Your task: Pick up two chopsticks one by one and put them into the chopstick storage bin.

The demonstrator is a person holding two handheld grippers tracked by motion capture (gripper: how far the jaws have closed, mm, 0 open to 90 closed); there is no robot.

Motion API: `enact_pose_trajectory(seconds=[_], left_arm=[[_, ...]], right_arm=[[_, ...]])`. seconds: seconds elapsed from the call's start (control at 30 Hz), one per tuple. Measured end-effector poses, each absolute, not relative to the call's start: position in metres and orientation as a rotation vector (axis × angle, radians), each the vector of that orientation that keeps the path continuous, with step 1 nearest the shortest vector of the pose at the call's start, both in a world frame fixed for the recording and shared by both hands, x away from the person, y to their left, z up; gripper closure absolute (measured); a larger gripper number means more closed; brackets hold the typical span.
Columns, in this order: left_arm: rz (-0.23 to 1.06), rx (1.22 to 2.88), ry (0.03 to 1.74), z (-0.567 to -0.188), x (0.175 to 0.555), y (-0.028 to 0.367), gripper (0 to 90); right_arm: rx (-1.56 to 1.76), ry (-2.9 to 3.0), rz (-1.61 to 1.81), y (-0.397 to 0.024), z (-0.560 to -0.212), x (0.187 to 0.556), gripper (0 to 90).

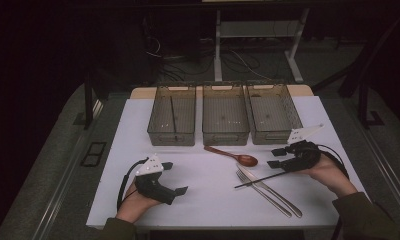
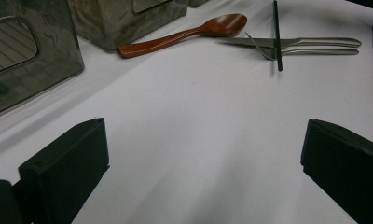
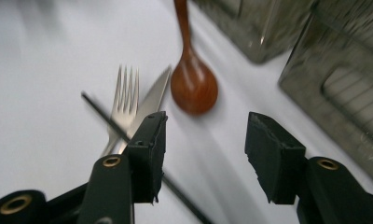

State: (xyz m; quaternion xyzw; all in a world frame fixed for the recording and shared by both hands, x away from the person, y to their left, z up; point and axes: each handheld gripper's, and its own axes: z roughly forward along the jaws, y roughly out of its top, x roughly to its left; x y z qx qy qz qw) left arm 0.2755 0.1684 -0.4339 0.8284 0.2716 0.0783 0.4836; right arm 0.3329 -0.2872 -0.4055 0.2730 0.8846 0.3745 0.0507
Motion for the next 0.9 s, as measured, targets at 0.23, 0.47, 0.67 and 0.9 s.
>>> enact_pose_trajectory(seconds=[0.23, 0.47, 0.67, 0.9], left_arm=[[0.191, 2.018, 0.662, -0.434, 0.275, 0.169, 0.0], [0.190, 2.020, 0.662, -0.434, 0.276, 0.169, 0.0], [0.191, 2.020, 0.663, -0.434, 0.276, 0.169, 0.0], [0.191, 2.019, 0.663, -0.434, 0.275, 0.169, 0.0]], right_arm=[[0.754, 2.808, 1.032, -0.285, -0.422, 0.330, 52.1], [0.628, 2.888, 0.956, -0.283, -0.432, 0.331, 60.2], [0.574, 2.926, 0.927, -0.281, -0.436, 0.330, 66.2], [0.533, 2.941, 0.913, -0.281, -0.437, 0.328, 71.2]])
